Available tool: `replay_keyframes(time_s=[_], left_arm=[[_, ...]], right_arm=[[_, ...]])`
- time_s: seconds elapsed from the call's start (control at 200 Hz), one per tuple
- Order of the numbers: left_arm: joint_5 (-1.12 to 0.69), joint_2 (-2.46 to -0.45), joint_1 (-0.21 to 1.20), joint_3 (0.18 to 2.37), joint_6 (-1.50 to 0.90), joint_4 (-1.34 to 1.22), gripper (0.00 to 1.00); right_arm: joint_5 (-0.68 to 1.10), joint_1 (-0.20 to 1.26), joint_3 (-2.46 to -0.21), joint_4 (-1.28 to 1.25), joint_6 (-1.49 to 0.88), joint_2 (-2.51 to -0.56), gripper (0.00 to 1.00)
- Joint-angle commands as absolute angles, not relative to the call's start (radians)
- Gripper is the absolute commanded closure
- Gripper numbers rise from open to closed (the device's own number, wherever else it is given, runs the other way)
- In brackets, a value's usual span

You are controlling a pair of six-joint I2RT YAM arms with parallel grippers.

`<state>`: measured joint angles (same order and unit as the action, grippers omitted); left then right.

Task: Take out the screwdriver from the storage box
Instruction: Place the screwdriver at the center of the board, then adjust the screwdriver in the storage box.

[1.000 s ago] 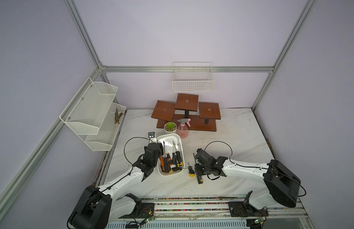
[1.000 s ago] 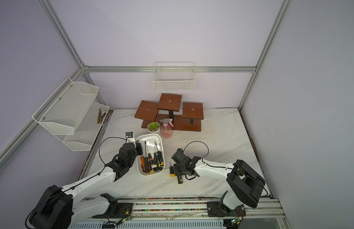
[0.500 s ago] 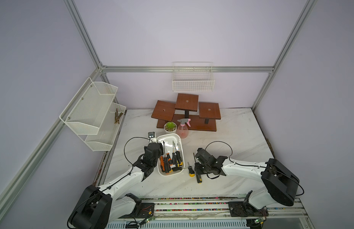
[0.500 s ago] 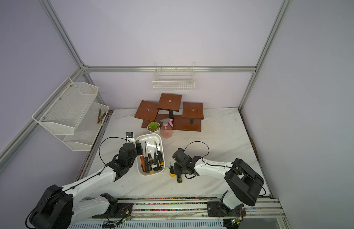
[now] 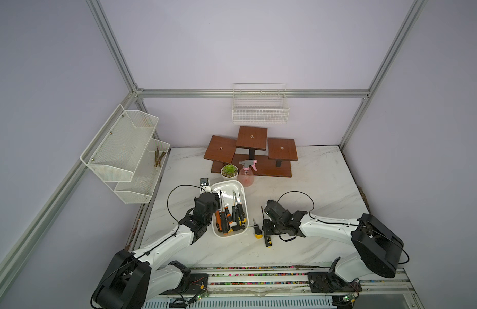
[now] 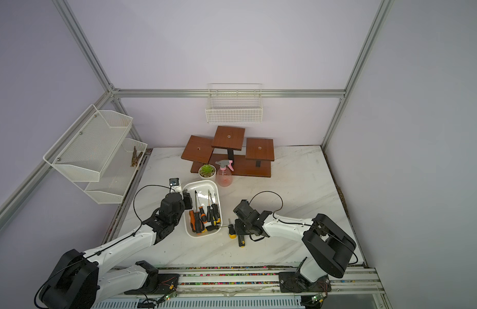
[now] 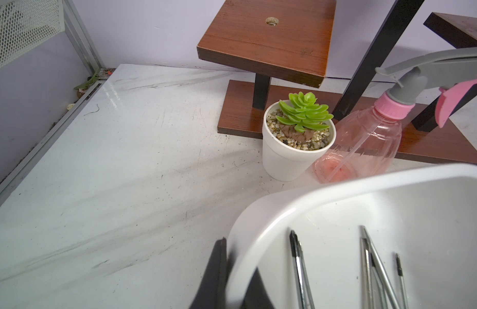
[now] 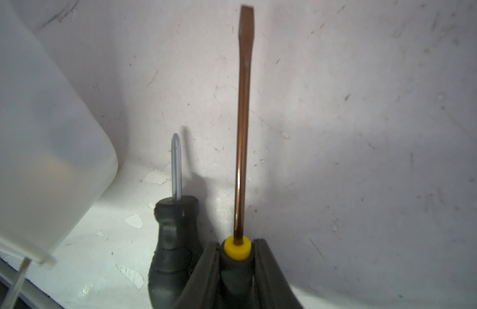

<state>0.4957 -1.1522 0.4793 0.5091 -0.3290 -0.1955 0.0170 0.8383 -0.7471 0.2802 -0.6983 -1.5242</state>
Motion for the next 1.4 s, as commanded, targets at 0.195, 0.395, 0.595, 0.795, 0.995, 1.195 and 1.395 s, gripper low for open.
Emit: replay_keyframes(time_s=[0.195,0.395,0.595,0.795,0.995,1.195,1.395], left_arm=[[0.511,-1.158,0.483,0.548,-0.322,-0.246,1.00],[0.511,-1.157,0.483,0.548,-0.323,-0.246,1.00],[0.511,-1.157,0.483,0.549,-0.323,-0.245,1.00],[0.511,-1.161,0.483,0.552,-0.323,-0.244,1.00],[0.512,-1.161,0.483,0.552,-0.324,-0.243,1.00],[0.514,-1.163,0.483,0.552,-0.325,-0.242,1.00],[0.515,-1.162,0.483,0.552,-0.327,-0.241,1.00]], right_arm=[[0.020,0.829,-0.735,0.245,-0.715,-1.534,0.63],[0.006,0.829,-0.741,0.263,-0.719,-1.507,0.63],[-0.003,0.828,-0.752,0.300,-0.721,-1.452,0.63],[0.016,0.828,-0.766,0.348,-0.715,-1.358,0.64],[0.065,0.856,-0.755,0.345,-0.736,-1.271,0.66],[0.078,0.897,-0.767,0.319,-0.756,-1.282,0.71],[0.090,0.930,-0.790,0.281,-0.777,-1.308,0.71]])
